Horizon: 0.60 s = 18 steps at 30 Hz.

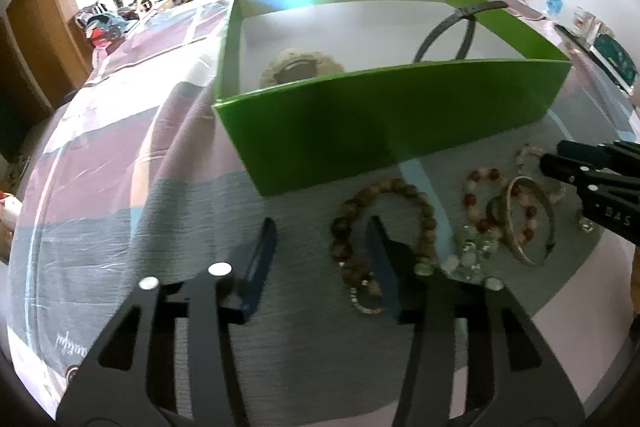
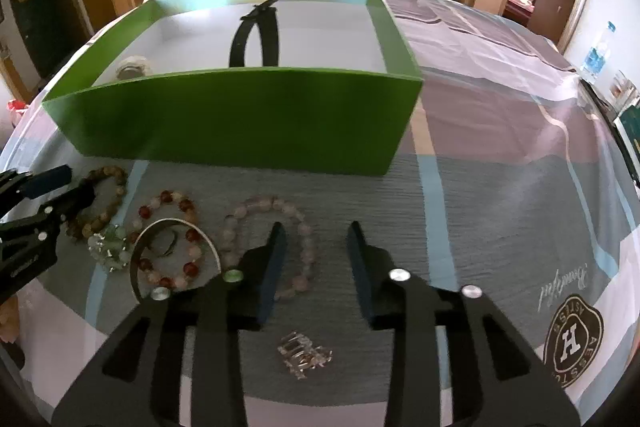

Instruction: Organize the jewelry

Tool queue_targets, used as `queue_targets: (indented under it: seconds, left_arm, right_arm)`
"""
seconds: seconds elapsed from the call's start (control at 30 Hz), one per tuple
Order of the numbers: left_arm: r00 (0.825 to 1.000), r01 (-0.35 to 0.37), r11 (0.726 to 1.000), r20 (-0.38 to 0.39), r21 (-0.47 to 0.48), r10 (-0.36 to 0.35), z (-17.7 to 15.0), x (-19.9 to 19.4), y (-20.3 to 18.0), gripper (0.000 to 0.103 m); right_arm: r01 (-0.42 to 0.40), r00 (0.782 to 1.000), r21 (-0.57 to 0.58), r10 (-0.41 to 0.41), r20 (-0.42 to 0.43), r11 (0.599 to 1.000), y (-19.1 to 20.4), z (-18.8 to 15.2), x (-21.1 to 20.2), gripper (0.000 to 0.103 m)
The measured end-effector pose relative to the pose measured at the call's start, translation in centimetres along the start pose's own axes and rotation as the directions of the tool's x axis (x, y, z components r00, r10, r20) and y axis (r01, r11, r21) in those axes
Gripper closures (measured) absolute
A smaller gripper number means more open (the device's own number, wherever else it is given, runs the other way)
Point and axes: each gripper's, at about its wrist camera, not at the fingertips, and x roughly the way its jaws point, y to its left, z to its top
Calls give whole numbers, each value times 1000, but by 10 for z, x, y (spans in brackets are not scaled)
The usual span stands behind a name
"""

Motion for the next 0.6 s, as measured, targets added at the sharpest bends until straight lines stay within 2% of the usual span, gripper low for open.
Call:
queue_targets:
  seconds: [0.2, 0.27, 0.4, 0.43, 0.47, 0.6]
  left_arm:
    - [1000, 2, 1000, 1, 2, -2, -2, -1, -1, 53]
    - [1000, 18, 1000, 1, 2, -18, -3, -2, -1, 60]
    - [1000, 30, 999, 6, 32, -30, -5, -3, -7, 72]
    - [999, 38, 999, 7, 39, -39, -5, -4, -9, 79]
    - [999, 49, 998, 6, 45, -49, -5, -5, -10, 86]
    - [999, 35, 997, 10, 62, -35, -6, -6, -15, 91]
  right_arm:
    - [-9, 1000, -20, 9, 2, 1000, 3, -1, -1, 67]
    - [-32, 999, -32, 32, 2, 999, 6, -2, -2, 79]
    - [-30, 999, -71, 31, 10, 997, 14, -5, -3, 90]
    - [-34, 999, -71, 35, 10, 997, 15, -5, -3, 93]
    - [-34, 999, -73, 35, 12, 997, 15, -5, -3, 93]
    - [-54, 998, -51, 55, 19, 997, 14, -4, -5, 95]
